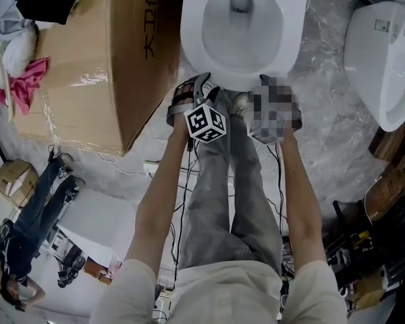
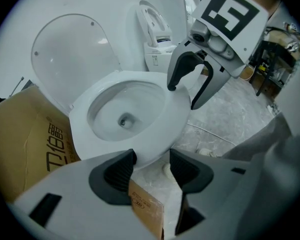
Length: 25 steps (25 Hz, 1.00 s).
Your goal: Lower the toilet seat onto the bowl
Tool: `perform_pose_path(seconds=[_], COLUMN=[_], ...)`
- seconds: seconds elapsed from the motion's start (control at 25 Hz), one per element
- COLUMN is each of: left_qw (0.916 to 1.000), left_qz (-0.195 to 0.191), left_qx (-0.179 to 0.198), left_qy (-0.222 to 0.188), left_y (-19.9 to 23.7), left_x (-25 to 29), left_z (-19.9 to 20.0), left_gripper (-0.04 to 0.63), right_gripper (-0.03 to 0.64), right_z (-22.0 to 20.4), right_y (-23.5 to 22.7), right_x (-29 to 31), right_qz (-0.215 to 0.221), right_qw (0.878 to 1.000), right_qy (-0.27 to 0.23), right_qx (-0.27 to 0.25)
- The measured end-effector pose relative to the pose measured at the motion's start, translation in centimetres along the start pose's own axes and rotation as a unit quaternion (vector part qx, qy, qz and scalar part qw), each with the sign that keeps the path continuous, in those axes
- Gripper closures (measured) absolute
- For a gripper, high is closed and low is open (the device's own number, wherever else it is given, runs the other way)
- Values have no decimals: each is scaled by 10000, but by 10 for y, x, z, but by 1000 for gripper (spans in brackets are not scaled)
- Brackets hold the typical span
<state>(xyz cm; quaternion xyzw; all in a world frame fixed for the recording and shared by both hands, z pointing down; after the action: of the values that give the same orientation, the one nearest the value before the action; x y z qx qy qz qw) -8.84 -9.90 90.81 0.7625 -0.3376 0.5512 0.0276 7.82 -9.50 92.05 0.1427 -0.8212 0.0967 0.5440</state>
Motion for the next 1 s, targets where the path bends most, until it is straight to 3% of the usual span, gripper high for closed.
perform_pose_path(seconds=[0.36, 0.52, 0.84, 1.0], left_qw=[9991, 9987, 9910, 9836], left_qz=[-257, -241, -235, -12], left_qx=[-310, -451, -1227, -1610], left_qy=[89, 38, -469, -817], left_y=[1, 4, 22, 41], left_x=[8, 6, -33, -64], left_z=[-2, 1, 10, 19], left_gripper=[357, 362, 433, 494], right_gripper=[336, 379, 426, 482], right_z=[-7, -7, 11, 25], right_y=[-2, -1, -3, -7], right_x=[8, 3, -44, -84], right_qz=[66, -98, -355, -455], right_qw=[9998, 9995, 9946, 9832], right_qy=[146, 130, -642, -1365], right_qx=[142, 253, 730, 1118])
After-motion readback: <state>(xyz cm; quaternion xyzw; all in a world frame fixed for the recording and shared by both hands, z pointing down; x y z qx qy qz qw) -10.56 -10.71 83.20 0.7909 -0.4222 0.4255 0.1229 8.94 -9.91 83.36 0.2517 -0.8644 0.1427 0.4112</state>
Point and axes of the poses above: the fingertips, and each gripper's own axes: x forward along the fingers, y to its left, z out of its top, the point moved 9 cm from there along -x, backward along the fingers, and after that the axes turned 10 degrees about z, right-handed, at the moved point
